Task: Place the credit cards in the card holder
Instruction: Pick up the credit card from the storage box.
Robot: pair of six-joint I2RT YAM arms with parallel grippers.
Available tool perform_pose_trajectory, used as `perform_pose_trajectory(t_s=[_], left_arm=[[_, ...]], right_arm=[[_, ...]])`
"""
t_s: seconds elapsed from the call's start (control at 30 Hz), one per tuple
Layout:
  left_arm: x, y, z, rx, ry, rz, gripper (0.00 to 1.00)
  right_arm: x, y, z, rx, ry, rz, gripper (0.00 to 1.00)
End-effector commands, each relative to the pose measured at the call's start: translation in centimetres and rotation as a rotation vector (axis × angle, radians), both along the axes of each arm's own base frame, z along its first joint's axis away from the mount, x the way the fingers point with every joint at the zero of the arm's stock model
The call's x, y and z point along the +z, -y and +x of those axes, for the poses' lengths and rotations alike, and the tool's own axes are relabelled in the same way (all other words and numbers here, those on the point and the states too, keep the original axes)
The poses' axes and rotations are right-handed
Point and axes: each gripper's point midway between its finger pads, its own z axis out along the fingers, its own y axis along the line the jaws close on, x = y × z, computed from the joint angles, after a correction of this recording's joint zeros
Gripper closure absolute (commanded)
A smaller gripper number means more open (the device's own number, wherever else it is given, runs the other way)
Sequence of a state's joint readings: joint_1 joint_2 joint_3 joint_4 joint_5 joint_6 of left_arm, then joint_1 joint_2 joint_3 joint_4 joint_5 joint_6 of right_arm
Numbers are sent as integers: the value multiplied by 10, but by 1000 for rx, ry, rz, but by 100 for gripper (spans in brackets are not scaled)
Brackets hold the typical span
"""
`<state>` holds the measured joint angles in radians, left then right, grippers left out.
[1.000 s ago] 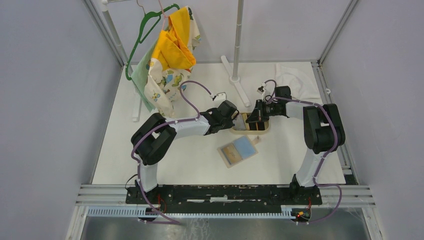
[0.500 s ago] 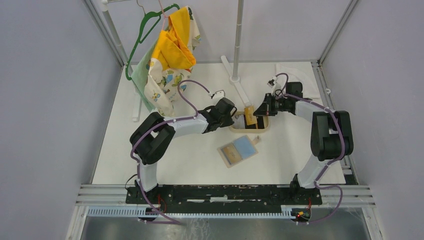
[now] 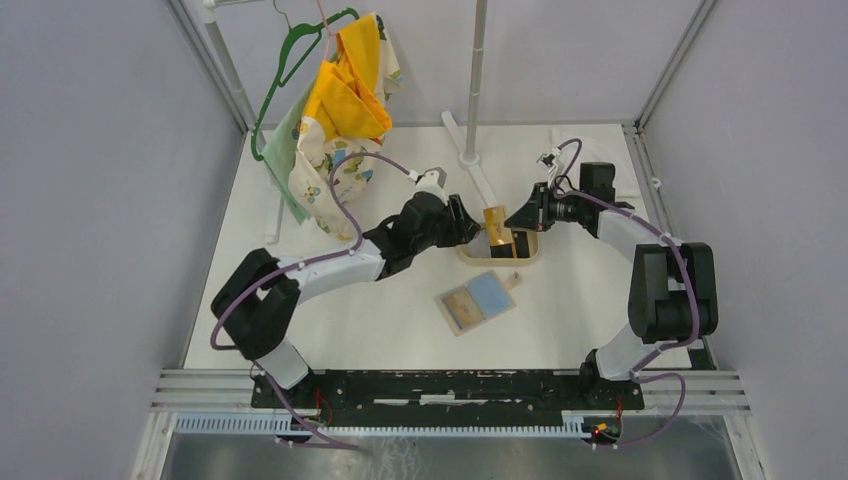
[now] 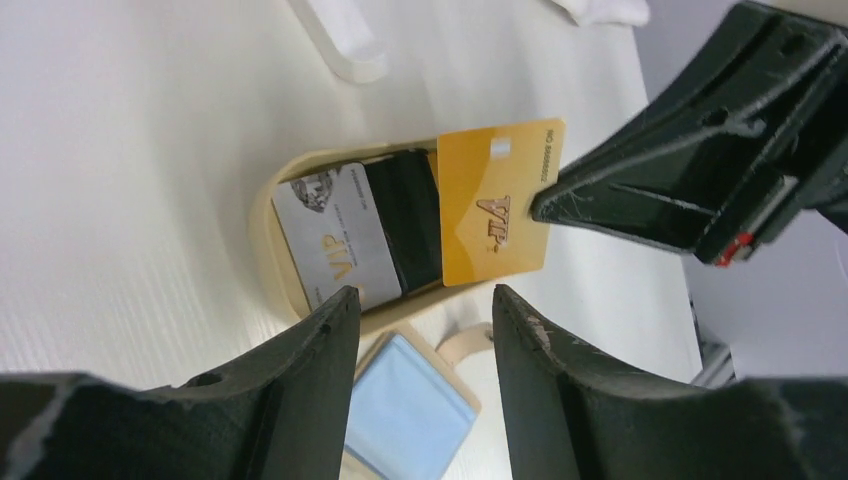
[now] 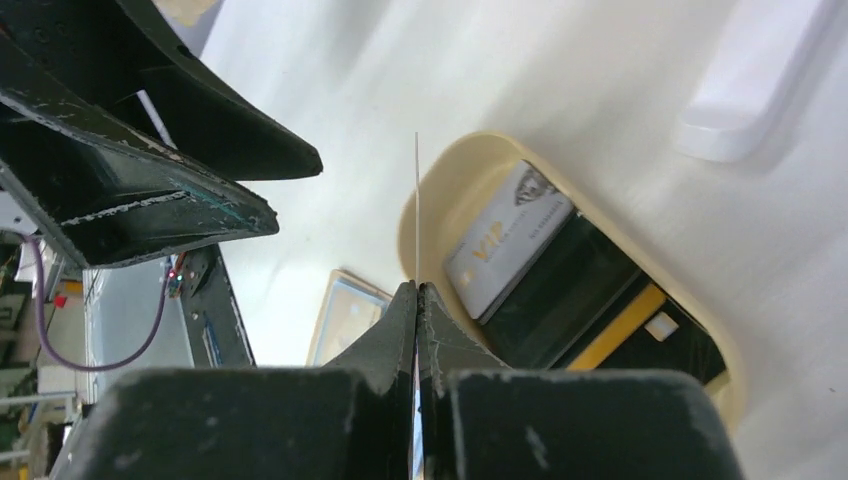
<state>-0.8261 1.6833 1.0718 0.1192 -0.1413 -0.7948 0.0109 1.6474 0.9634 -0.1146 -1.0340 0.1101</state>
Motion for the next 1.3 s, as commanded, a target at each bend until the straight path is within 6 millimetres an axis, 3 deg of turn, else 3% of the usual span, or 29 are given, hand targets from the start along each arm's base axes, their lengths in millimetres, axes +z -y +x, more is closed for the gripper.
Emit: perform_pose_trajectory(t_s=[0.0, 0.17, 0.37, 0.47, 0.63, 0.7, 0.8, 0.93, 1.27], left_arm=[[54, 4, -23, -191, 228, -115, 41], [93, -14, -87, -399, 459, -307, 28], [109, -42, -147, -540, 686, -462, 27], [114, -59, -166, -548, 825, -495, 25], [106, -55, -178, -606, 918, -426, 24], [107, -52, -179, -604, 965, -387, 24], [104, -40, -181, -618, 1005, -316, 24], [95, -23, -163, -570, 972, -203, 26], [99, -30, -136, -416, 982, -204, 34]], right_arm=[[40, -10, -12, 113, 177, 95, 100], [65, -16, -28, 172, 283, 150, 100], [94, -32, -55, 305, 401, 203, 100], [104, -42, -69, 388, 484, 211, 100], [114, -54, -110, 598, 641, 261, 100], [118, -57, -118, 632, 717, 260, 100], [117, -63, -124, 659, 739, 265, 100], [117, -70, -132, 694, 753, 277, 100], [119, -75, -140, 717, 767, 285, 100]])
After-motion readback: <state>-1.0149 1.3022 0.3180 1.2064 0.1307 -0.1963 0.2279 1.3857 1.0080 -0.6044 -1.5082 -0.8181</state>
